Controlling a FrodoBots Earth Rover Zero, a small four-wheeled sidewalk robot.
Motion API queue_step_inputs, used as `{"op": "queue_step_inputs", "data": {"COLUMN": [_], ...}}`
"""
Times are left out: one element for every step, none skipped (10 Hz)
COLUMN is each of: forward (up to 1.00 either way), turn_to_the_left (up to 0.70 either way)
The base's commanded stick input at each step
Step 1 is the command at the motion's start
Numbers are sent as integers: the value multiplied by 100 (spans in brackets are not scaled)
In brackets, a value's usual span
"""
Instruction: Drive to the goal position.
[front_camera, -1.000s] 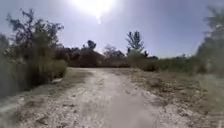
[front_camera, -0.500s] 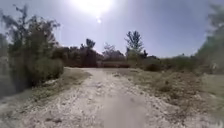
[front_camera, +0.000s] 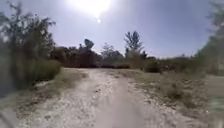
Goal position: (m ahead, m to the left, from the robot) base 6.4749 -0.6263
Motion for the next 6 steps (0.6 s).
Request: {"op": "queue_step_inputs", "data": {"forward": [70,70,70,70,70,70], "turn_to_the_left": [0,0,0,0,0,0]}}
